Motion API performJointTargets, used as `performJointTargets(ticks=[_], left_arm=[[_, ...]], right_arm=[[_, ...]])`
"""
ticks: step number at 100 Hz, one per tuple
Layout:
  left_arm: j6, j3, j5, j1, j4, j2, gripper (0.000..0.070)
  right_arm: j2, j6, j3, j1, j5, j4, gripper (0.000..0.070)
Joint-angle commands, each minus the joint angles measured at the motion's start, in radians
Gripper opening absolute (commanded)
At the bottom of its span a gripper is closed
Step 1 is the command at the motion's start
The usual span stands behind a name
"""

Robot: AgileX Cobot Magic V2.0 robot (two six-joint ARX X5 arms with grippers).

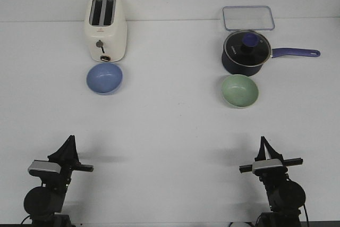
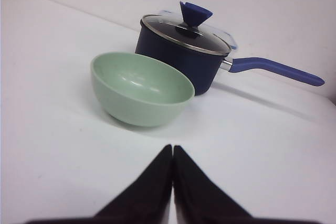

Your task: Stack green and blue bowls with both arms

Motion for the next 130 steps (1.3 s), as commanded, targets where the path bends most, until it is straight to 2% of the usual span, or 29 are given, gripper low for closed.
performJointTargets(ticks=[1, 87, 98, 116, 130], left_arm=[[0.011, -0.020, -0.002, 0.000, 0.013, -0.002, 0.0015], [0.011, -0.020, -0.002, 0.000, 0.013, -0.002, 0.0015], [0.011, -0.020, -0.002, 0.000, 0.013, -0.002, 0.0015], [0.011, -0.020, -0.002, 0.000, 0.013, -0.002, 0.0015], [0.011, -0.020, -0.002, 0.000, 0.013, -0.002, 0.0015]], right_arm=[[-0.001, -0.004, -0.002, 0.001, -0.002, 0.013, 0.0000], [-0.001, 0.000, -0.002, 0.001, -0.002, 0.014, 0.0000], [-0.001, 0.089, -0.002, 0.001, -0.006, 0.015, 0.0000], [-0.001, 0.391, -0.002, 0.001, -0.001, 0.011, 0.0000], [-0.001, 0.552, 0.011, 0.001, -0.003, -0.016, 0.0000]])
